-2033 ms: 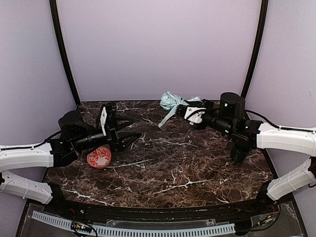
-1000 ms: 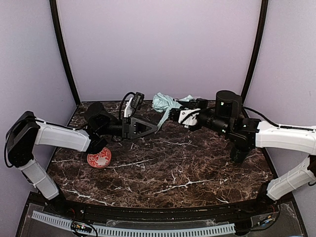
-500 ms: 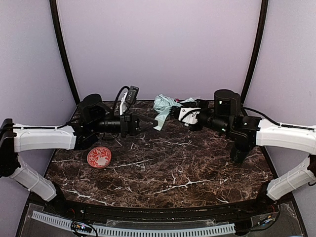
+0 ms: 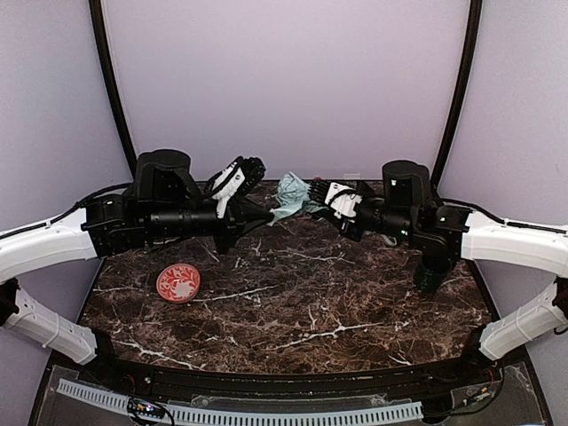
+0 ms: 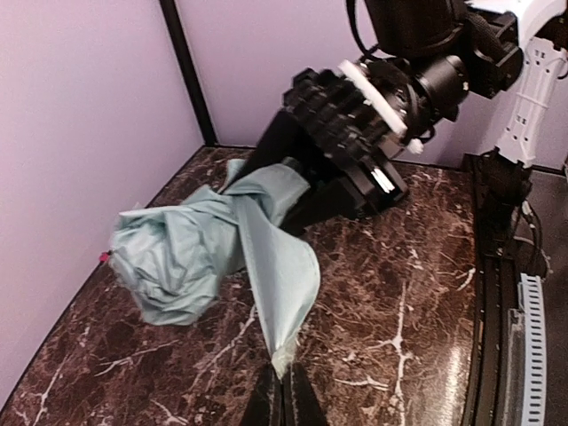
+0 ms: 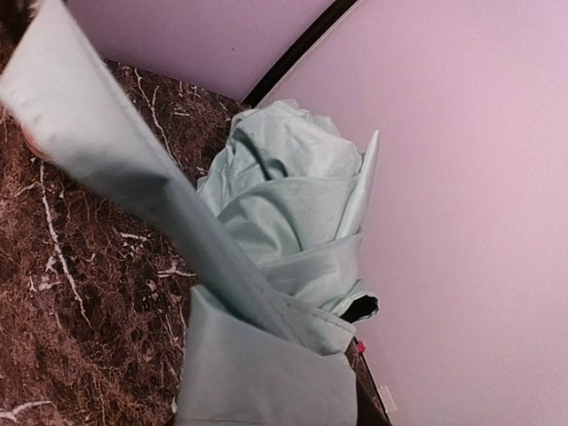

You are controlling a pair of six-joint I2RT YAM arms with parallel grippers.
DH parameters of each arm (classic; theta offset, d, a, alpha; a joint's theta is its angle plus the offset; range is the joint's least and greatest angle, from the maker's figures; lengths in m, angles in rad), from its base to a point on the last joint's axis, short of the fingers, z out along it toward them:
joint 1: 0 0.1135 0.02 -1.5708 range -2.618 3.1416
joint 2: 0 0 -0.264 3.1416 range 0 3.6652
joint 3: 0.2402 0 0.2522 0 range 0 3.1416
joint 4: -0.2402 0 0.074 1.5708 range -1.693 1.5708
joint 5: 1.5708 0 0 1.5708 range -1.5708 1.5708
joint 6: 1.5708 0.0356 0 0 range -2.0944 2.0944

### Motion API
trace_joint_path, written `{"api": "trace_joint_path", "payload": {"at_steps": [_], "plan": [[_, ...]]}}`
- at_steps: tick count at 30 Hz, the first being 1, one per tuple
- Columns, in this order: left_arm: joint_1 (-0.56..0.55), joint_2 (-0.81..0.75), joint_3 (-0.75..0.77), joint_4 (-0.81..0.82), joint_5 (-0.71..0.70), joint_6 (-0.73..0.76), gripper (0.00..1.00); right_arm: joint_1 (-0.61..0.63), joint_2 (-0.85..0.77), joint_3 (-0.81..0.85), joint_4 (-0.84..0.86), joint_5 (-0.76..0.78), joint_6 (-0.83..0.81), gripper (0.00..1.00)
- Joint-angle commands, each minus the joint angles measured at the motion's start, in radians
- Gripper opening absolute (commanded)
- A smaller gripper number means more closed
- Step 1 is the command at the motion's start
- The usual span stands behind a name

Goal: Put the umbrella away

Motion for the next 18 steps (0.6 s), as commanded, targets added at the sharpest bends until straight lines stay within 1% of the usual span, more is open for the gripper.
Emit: {"api": "trace_joint_path", "payload": {"at_steps": [1,2,4,7,10,14,15,17,18], "plan": [[-0.016,-0.026,-0.017,-0.024,0.255,0.003,0.00,-0.036,0.000,0.012,0.089,0.200,0.058,0.00],[-0.022,-0.030,-0.049,0.009,0.334,-0.002,0.00,-0.041,0.000,0.013,0.108,0.214,0.057,0.00],[-0.030,-0.032,-0.088,0.040,0.379,-0.011,0.00,-0.057,-0.004,0.019,0.143,0.225,0.074,0.00],[-0.032,-0.012,-0.122,0.037,0.339,-0.008,0.00,-0.068,-0.023,0.039,0.158,0.158,0.089,0.00],[-0.046,0.040,-0.119,0.003,0.279,0.008,0.00,-0.067,-0.050,0.033,0.178,0.057,0.064,0.00],[-0.067,0.086,-0.093,0.000,0.281,0.009,0.00,-0.053,-0.085,-0.013,0.175,-0.025,-0.049,0.00],[-0.073,0.083,-0.084,-0.009,0.243,0.023,0.00,-0.050,-0.096,-0.025,0.152,-0.057,-0.091,0.00],[-0.083,0.068,-0.059,-0.047,0.123,0.065,0.00,-0.049,-0.115,-0.046,0.104,-0.111,-0.167,0.00],[-0.088,0.056,-0.040,-0.070,0.021,0.093,0.00,-0.049,-0.118,-0.048,0.060,-0.125,-0.198,0.00]]}}
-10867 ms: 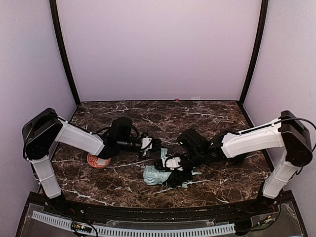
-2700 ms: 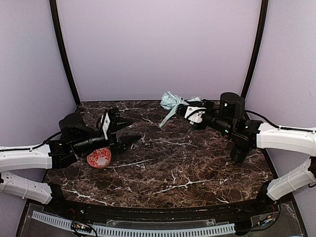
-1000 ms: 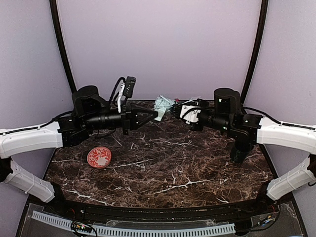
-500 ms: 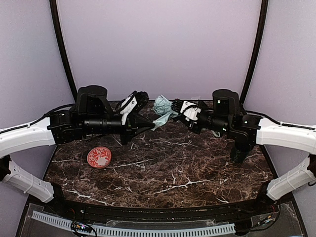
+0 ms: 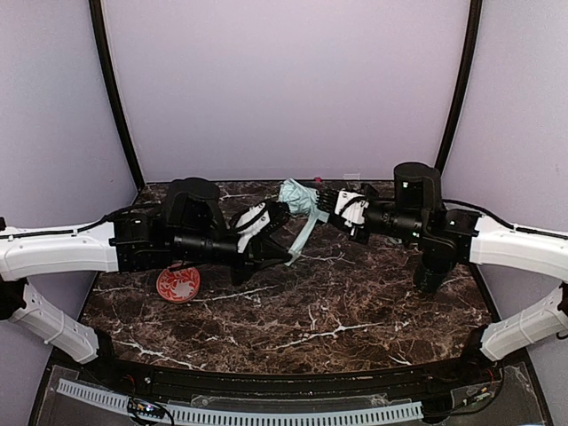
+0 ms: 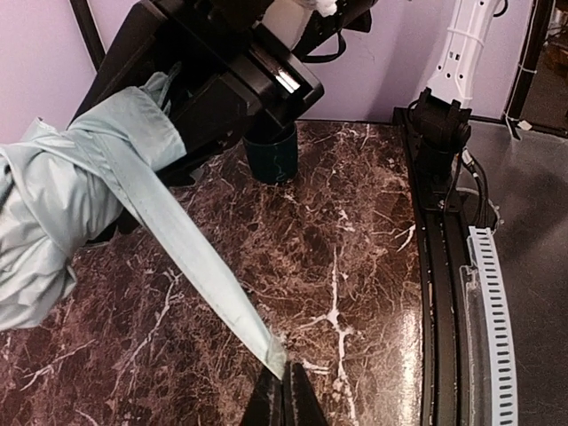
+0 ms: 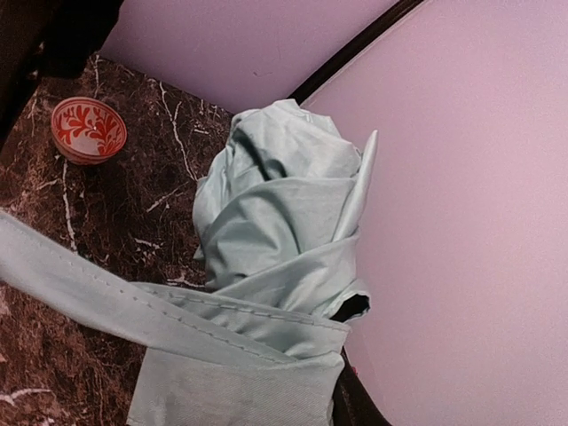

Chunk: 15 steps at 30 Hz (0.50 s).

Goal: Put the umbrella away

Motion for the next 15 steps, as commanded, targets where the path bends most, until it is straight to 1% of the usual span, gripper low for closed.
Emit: {"api": "trace_joint_path", "payload": {"at_steps": [1,4,6,9,12,15], "plan": [[-0.040,-0.054,0.063,-0.150,-0.241,0.113,0.00,-0.035,-0.063,-0.008,0.001,-0.023,-0.153,0.00],[-0.092,-0.092,0.082,-0.173,-0.486,0.244,0.00,-0.035,-0.035,0.005,-0.109,0.014,-0.175,0.00],[-0.163,-0.113,0.057,-0.122,-0.617,0.419,0.00,-0.035,-0.022,-0.004,-0.106,0.046,-0.157,0.00],[-0.268,-0.099,0.008,0.048,-0.840,0.658,0.00,-0.035,0.010,-0.007,-0.080,0.079,-0.124,0.00],[-0.344,-0.037,-0.015,0.262,-1.038,0.907,0.00,-0.037,0.051,0.021,-0.073,0.092,-0.069,0.00],[-0.386,0.018,-0.095,0.629,-1.156,1.239,0.00,-0.038,0.080,0.036,-0.049,0.100,-0.029,0.00]]}}
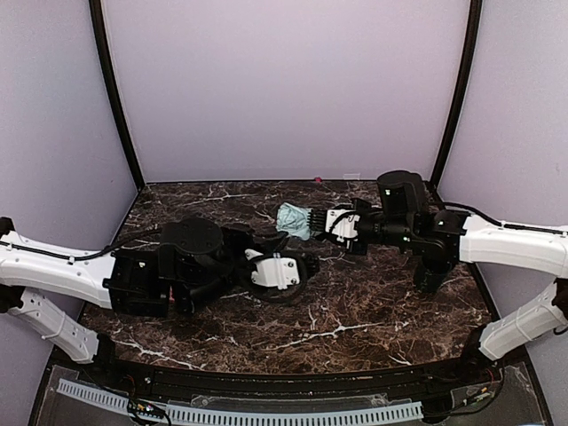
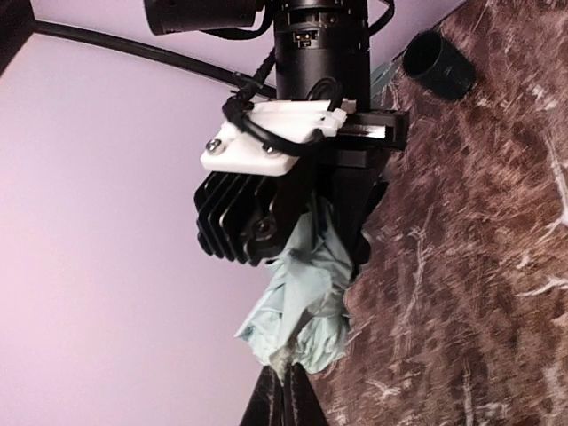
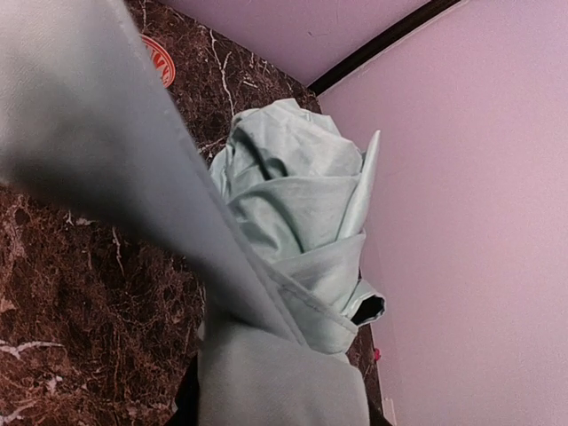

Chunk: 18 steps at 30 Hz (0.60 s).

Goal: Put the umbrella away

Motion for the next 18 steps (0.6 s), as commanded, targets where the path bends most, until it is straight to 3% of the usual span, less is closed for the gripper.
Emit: {"api": "trace_joint_path", "payload": {"at_steps": [1,3,7,12,14,18], "plan": [[-0.069,0.047,-0.113,0.564,-0.299,0.598,0.00,-0.038,0.045,0.046,0.075,0.119,0.102,0.00],[-0.082,0.054,-0.144,0.657,-0.328,0.727,0.00,-0.051,0.056,0.062,0.085,0.121,0.144,0.00],[-0.106,0.069,-0.152,0.524,-0.345,0.770,0.00,-0.088,0.085,0.102,0.120,0.112,0.202,0.00],[-0.117,0.103,-0.134,0.558,-0.375,0.912,0.00,-0.101,0.180,0.224,0.118,0.271,0.228,0.00],[-0.120,0.111,-0.115,0.483,-0.380,0.868,0.00,-0.112,0.201,0.263,0.138,0.318,0.247,0.00],[-0.119,0.117,-0.072,0.202,-0.352,0.630,0.01,-0.113,0.185,0.244,0.254,0.328,0.224,0.00]]}}
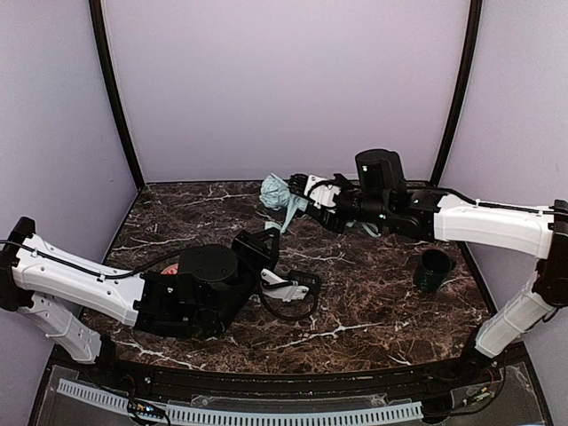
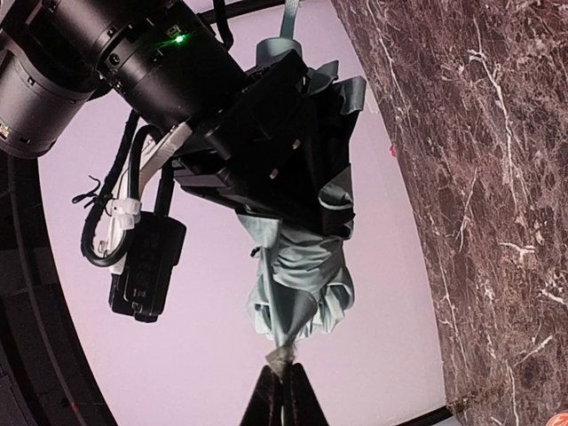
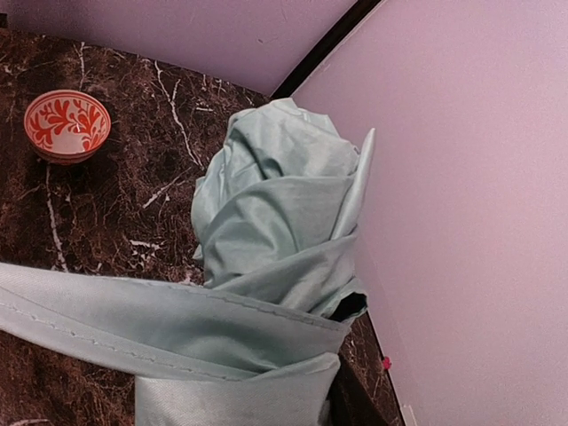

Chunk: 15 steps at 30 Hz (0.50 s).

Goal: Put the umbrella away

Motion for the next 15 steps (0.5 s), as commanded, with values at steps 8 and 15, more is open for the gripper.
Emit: {"api": "trace_joint_path", "payload": {"at_steps": [8,15], "plan": [[-0.053,-0.017,0.079,-0.344,0.122,-0.341,0.35,-0.061,-0.078,-0.070,0.346,0.221,-0.121,0.00],[0.034,-0.182,0.108,-0.547,0.529,-0.905,0.49,-0.050,-0.137,-0.151,0.424,0.174,-0.232,0.00]]}}
